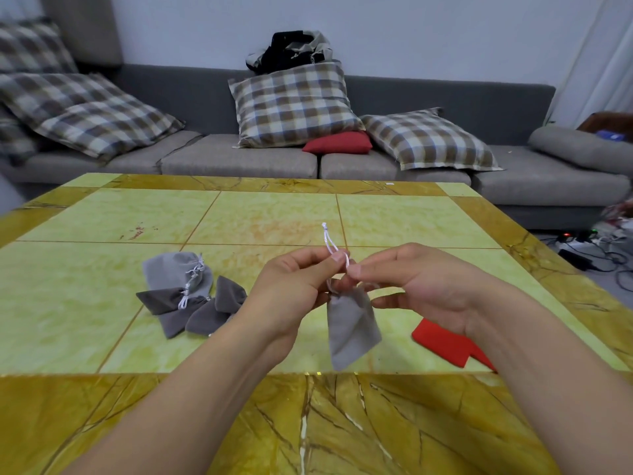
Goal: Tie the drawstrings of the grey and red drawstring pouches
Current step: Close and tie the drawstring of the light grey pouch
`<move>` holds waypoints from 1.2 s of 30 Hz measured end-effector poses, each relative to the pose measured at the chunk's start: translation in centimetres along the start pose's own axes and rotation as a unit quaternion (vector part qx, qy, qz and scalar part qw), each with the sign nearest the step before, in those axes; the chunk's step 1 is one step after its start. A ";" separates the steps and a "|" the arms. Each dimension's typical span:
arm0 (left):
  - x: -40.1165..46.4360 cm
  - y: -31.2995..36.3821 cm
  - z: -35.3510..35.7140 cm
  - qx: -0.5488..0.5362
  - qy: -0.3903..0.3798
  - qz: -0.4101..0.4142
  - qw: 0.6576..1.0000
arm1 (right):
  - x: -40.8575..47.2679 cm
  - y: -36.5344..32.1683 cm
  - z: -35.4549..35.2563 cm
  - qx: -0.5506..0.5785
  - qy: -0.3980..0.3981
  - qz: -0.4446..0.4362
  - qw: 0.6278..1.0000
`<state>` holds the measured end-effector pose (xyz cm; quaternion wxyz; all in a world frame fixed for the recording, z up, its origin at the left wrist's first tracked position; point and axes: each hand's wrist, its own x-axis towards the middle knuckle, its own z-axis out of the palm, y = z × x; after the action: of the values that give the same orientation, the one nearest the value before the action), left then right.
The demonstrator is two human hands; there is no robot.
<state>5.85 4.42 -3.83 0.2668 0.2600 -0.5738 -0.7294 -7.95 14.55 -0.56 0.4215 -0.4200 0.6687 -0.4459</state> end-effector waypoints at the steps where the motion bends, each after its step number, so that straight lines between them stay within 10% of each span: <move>1: -0.1 0.1 0.0 -0.002 -0.007 0.002 1.000 | 0.1 0.1 0.3 -0.006 0.011 -0.007 1.000; 10: -0.3 0.7 -0.1 0.025 -0.031 0.060 0.997 | 0.8 0.8 1.4 0.039 0.118 -0.049 0.991; 22: -0.1 0.6 -0.4 0.151 -0.004 0.263 0.953 | 1.1 1.2 1.9 0.086 0.016 -0.048 0.995; 36: -0.2 1.5 -0.9 0.108 -0.033 0.244 0.963 | 1.4 1.3 0.8 0.284 -0.122 0.021 0.951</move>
<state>6.74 3.57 -2.51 0.3879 0.1148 -0.7040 -0.5838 -7.83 13.37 -2.23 0.6109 -0.3199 0.4668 -0.5537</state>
